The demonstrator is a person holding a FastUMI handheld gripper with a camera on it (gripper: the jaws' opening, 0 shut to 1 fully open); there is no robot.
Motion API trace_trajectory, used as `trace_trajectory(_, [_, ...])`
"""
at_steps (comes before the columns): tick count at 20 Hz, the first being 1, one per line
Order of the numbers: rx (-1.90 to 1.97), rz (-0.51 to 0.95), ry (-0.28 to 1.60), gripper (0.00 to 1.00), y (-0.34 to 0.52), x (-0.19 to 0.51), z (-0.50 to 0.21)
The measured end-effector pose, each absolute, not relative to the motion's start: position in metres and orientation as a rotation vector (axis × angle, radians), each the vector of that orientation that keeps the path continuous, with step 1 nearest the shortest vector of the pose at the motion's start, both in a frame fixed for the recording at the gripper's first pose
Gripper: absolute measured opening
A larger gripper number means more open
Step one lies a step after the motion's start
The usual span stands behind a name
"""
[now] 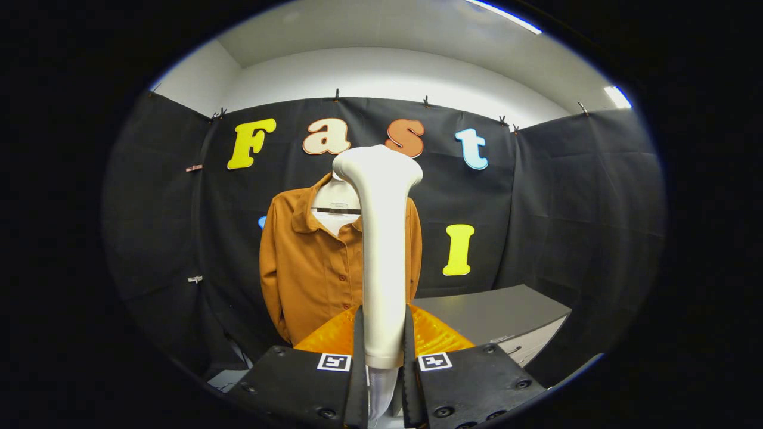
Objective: Iron the clothes twice with a garment steamer, once on the left side and once on the right side.
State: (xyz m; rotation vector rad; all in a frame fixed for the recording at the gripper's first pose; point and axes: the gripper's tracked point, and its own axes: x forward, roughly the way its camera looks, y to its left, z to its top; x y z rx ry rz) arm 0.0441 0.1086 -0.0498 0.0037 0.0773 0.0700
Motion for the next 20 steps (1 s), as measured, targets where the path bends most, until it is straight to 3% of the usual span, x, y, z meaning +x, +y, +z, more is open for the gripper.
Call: trace_trajectory(20, [0.016,0.039,0.079,0.26,0.0975,0.0481,-0.0534])
